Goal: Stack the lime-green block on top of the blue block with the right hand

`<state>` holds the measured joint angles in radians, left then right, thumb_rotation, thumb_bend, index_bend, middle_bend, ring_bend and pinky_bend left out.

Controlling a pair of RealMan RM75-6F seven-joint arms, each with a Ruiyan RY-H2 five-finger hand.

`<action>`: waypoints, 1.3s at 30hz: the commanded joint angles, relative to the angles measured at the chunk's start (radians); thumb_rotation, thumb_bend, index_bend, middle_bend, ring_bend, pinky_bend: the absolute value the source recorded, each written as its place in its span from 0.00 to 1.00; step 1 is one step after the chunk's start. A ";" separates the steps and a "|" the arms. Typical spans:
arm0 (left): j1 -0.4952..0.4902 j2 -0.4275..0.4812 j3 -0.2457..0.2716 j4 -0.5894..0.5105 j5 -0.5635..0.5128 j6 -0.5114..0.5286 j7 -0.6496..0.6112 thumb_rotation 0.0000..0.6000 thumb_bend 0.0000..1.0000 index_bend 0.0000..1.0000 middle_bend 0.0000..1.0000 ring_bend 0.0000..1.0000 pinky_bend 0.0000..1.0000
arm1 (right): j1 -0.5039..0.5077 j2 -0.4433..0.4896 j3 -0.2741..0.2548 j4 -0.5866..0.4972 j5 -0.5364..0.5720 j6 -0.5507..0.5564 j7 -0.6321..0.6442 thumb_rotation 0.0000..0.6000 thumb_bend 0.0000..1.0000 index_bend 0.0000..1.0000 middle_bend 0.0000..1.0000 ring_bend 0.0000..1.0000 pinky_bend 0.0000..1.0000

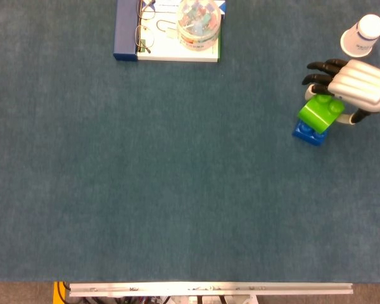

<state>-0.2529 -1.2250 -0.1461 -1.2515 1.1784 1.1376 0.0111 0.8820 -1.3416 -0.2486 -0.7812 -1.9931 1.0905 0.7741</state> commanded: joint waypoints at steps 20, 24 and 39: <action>-0.023 -0.021 -0.017 0.024 -0.061 -0.038 0.055 1.00 0.20 0.38 0.35 0.27 0.41 | 0.002 -0.126 -0.077 0.246 -0.024 0.130 0.090 1.00 0.29 0.55 0.20 0.00 0.16; -0.023 -0.021 -0.019 0.021 -0.073 -0.039 0.069 1.00 0.20 0.38 0.35 0.27 0.41 | 0.000 -0.145 -0.091 0.285 -0.031 0.157 0.109 1.00 0.29 0.55 0.20 0.00 0.16; -0.029 -0.024 -0.023 0.003 -0.103 -0.037 0.117 1.00 0.20 0.38 0.35 0.27 0.41 | -0.004 -0.178 -0.129 0.379 -0.030 0.178 0.156 1.00 0.29 0.55 0.20 0.00 0.16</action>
<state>-0.2816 -1.2491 -0.1695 -1.2480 1.0757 1.1002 0.1280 0.8780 -1.5172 -0.3763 -0.4051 -2.0243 1.2695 0.9279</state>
